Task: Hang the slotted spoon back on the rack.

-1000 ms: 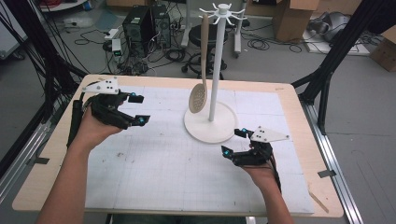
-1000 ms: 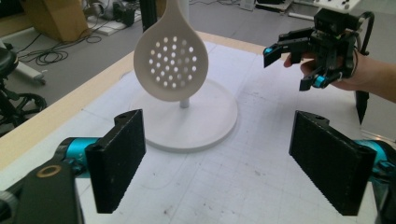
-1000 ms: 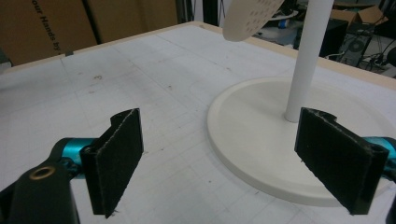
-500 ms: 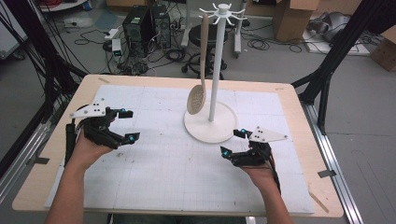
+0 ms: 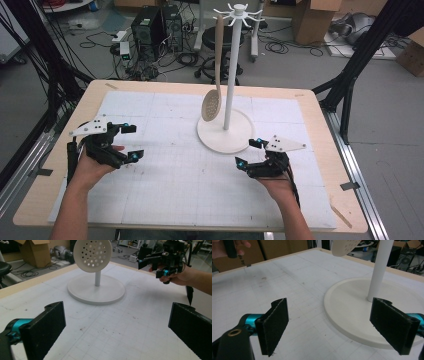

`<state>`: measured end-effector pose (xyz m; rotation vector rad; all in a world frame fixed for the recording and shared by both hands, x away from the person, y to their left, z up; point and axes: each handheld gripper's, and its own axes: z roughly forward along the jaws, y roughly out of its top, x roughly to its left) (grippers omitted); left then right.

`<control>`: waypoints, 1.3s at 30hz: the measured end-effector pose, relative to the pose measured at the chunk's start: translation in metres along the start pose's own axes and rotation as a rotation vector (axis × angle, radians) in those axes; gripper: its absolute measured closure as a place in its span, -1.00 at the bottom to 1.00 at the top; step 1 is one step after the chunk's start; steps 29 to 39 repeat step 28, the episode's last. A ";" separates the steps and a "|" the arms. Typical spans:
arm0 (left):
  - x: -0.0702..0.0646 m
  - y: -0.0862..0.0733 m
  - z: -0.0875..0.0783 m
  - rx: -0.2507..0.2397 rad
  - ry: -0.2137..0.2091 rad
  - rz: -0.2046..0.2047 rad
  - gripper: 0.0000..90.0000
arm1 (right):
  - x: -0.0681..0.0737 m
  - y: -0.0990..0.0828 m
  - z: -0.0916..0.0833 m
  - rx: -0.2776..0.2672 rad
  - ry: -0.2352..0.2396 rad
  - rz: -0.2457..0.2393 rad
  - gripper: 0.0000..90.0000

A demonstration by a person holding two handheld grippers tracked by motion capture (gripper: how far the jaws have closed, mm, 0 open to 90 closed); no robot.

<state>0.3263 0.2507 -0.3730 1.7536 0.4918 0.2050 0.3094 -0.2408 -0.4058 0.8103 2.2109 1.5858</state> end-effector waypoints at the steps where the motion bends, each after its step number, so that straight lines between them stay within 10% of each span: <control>1: 0.000 0.000 0.000 0.007 0.008 0.002 -0.96 | 0.000 0.000 0.000 -0.001 0.000 -0.002 -0.67; 39: -0.004 -0.004 0.005 0.046 0.003 0.031 -0.96 | 0.000 0.000 0.000 0.010 -0.010 -0.011 -0.67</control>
